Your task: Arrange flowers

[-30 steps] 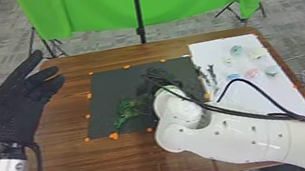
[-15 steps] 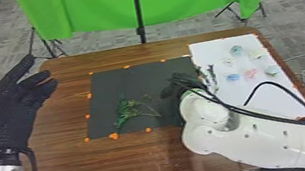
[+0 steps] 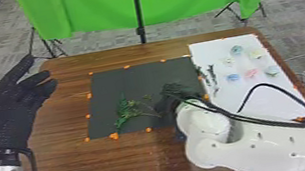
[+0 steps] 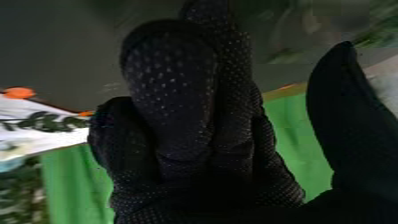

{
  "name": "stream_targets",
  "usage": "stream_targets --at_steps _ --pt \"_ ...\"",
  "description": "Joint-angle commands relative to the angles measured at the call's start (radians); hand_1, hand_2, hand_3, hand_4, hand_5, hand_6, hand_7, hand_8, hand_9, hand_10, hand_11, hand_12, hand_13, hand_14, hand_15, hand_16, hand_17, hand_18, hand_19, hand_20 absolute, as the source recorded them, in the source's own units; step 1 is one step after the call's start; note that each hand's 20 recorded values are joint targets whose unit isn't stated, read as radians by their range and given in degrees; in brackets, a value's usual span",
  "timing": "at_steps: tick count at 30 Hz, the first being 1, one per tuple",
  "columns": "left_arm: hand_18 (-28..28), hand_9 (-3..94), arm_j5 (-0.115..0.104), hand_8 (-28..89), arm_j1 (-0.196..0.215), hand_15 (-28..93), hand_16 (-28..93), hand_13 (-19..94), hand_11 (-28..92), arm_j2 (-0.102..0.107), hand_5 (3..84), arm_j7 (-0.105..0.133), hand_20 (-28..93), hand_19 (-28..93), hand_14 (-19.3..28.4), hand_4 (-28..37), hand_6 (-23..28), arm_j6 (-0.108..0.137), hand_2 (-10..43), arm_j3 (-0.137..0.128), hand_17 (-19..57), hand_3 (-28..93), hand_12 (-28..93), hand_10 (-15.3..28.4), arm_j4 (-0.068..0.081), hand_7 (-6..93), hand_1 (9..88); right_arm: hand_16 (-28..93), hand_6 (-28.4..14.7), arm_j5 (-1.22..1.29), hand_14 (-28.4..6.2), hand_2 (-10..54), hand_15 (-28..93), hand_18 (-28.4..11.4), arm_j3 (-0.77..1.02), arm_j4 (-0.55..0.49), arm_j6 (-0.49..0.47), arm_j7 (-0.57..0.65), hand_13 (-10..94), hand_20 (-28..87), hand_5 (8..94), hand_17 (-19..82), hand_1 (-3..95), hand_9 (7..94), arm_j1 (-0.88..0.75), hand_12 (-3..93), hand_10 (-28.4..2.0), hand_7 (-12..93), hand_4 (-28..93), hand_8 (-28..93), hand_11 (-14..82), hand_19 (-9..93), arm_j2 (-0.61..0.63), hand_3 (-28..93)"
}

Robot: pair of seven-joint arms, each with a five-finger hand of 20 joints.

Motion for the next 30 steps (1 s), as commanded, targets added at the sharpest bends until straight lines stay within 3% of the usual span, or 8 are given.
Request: stream_targets --at_steps 1,9,18,21,30 --pt "24.9 35.2 -0.005 -10 0.001 62 -12 26 34 0.002 35.9 -0.013 25 61 28.4 -22.5 8.4 0.009 7.3 0.001 -5.6 80 12 21.8 0.002 14.9 22.9 19 -5.7 -0.002 -7.0 1.4 52 -18.3 -0.013 -0.042 -0.020 -0.029 92 28 69.5 61 29.7 93.6 -0.017 17.7 -14.0 11 -22 -11 27.3 93 -0.009 69" --pt "24.9 35.1 0.002 -10 -0.015 62 -12 26 34 -0.003 35.9 -0.027 25 61 28.4 -22.6 8.4 0.003 7.4 0.008 -5.6 80 12 21.9 0.006 14.8 22.9 20 -4.6 0.002 -7.1 1.6 52 -18.5 -0.015 -0.062 -0.026 -0.060 93 28 71.2 61 29.9 93.7 -0.014 17.3 -14.0 11 -22 -11 28.2 93 -0.024 69" --pt "24.9 35.2 0.002 -10 -0.008 62 -12 26 34 -0.002 35.8 -0.018 25 61 28.4 -22.6 8.4 0.005 7.5 0.006 -5.6 80 12 22.0 0.003 14.9 22.9 20 -4.2 0.011 -7.1 1.6 52 -18.4 -0.015 -0.073 -0.041 -0.072 93 28 71.8 61 29.8 93.7 -0.017 17.3 -13.9 12 -22 -11 28.4 93 -0.038 69" --pt "24.9 35.2 0.000 -10 -0.008 62 -12 26 34 -0.006 35.9 -0.025 25 61 28.4 -22.6 8.4 0.011 7.5 0.006 -5.6 79 12 22.0 0.002 14.9 23.0 20 -4.0 0.007 -7.2 1.8 52 -18.6 -0.008 -0.080 -0.038 -0.078 93 29 72.5 61 29.8 93.7 -0.026 17.3 -13.8 12 -22 -11 28.4 93 -0.038 68" --pt "24.9 35.2 0.001 -10 0.010 62 -12 26 34 -0.014 35.9 -0.024 25 61 28.4 -22.7 8.5 0.011 7.7 -0.004 -5.6 79 12 21.9 -0.002 14.9 23.1 20 -4.2 -0.065 -7.1 2.1 52 -18.7 -0.022 -0.083 0.061 -0.051 93 29 73.5 62 29.7 93.7 0.014 17.2 -13.8 12 -22 -11 28.7 93 0.005 68"
